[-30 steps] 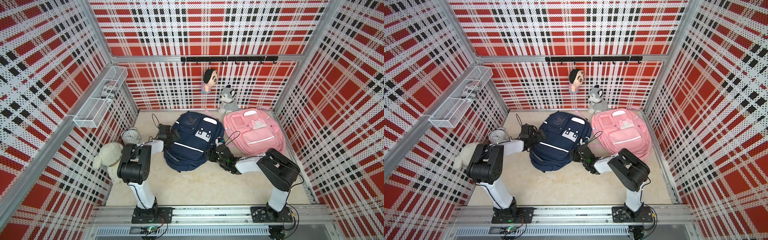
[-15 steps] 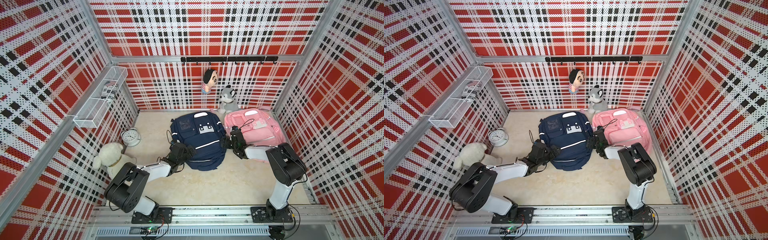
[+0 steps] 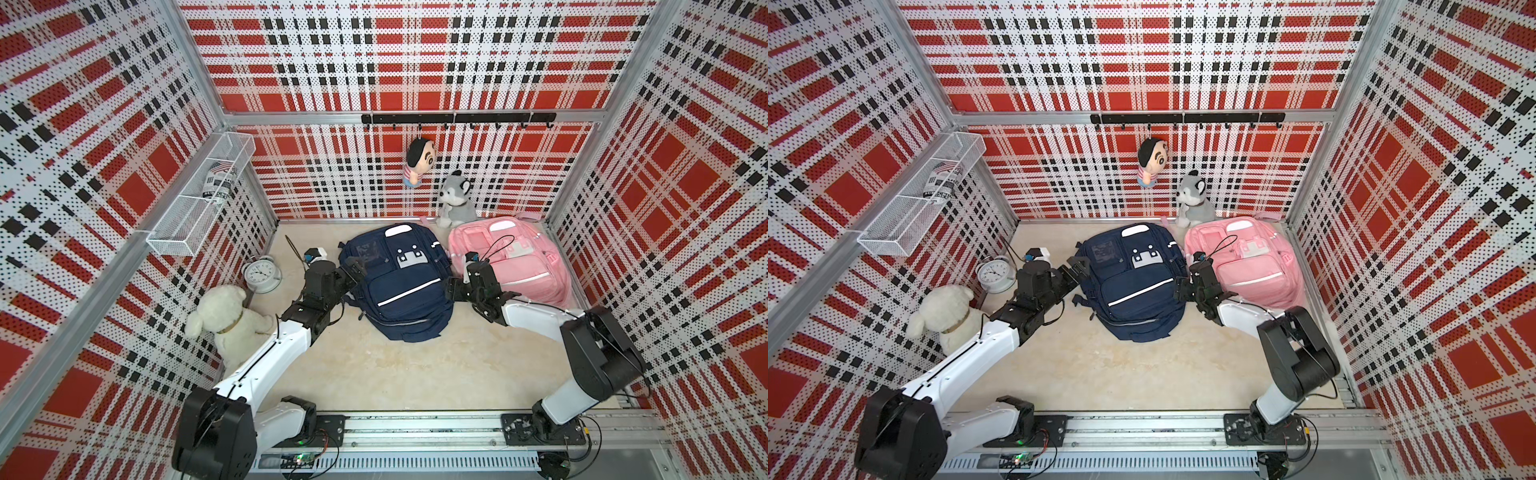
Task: Zip up the backpack
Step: Adjust the backpack at the center of the board, then zip the zipper on the backpack.
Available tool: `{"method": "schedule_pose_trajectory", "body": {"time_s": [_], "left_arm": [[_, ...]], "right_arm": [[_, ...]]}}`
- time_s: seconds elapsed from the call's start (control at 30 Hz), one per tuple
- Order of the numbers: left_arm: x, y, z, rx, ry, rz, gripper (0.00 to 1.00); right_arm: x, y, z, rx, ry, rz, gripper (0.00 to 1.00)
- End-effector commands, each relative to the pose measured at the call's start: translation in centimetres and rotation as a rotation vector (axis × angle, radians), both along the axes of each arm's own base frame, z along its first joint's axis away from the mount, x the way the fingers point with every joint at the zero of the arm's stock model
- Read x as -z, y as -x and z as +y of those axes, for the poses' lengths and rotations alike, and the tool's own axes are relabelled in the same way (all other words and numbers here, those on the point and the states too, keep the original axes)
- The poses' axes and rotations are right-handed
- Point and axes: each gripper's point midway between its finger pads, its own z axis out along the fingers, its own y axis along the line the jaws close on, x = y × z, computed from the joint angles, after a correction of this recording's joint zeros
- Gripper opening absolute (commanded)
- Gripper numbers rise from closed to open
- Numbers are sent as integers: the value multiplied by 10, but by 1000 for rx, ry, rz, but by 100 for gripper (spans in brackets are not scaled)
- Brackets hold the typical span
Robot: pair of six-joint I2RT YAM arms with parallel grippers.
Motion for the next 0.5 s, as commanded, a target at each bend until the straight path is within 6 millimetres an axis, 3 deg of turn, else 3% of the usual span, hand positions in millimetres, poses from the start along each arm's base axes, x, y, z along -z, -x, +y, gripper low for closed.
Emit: {"method": "schedule_pose_trajectory", "body": {"time_s": [0.0,0.13,0.33,0.47], "left_arm": [[38,-9,25,6,-65,89,98],[67,-26,38,-3,34,81,98],[115,-45,18,91,97,156,98],[136,-49,-2,147,196,159,98]], "right_arm": [[-19,19,20,0,-56,-32,75],[-23,43,48,-24,-128,-45,75],[7,55,67,-36,-170,24,73],[6,63,73,-50,-174,14,72]]}}
